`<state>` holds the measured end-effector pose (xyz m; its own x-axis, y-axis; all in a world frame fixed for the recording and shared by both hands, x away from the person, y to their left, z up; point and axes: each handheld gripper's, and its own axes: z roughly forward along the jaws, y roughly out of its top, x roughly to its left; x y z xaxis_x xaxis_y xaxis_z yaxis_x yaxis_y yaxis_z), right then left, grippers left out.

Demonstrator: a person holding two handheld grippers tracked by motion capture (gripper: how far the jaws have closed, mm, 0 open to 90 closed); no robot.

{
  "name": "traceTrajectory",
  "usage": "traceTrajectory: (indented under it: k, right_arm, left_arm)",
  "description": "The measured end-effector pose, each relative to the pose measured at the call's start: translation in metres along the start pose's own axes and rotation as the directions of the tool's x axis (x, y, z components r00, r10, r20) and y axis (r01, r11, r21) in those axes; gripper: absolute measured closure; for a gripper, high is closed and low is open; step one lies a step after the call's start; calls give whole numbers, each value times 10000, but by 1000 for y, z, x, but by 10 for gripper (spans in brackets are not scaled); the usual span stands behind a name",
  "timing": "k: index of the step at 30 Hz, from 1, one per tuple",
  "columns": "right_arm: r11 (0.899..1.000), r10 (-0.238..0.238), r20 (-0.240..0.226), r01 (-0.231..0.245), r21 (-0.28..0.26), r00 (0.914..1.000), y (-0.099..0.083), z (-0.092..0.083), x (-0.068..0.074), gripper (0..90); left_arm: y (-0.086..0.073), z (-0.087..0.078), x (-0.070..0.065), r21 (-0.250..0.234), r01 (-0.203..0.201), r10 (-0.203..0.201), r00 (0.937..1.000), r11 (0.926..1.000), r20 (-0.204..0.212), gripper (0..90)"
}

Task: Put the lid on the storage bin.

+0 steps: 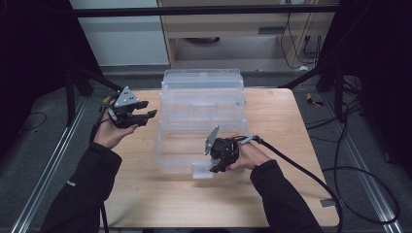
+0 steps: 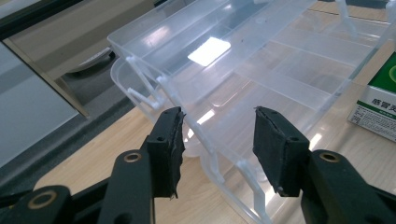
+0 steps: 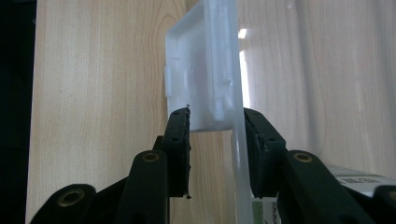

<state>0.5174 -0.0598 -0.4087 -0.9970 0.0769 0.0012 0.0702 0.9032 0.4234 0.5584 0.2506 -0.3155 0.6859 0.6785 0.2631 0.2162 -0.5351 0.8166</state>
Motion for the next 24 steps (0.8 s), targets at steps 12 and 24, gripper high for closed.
traceTrajectory:
  k: [12,24]
  right_arm:
    - [10000,-27,-19,27,-3,10000,0,0,0,654]
    - [10000,-91,-27,91,-40,10000,0,0,-1,654]
  left_arm:
    - [26,15,6,30,-536,533,9965,9986,642,457]
    - [43,29,17,193,-932,903,9888,9955,1190,427]
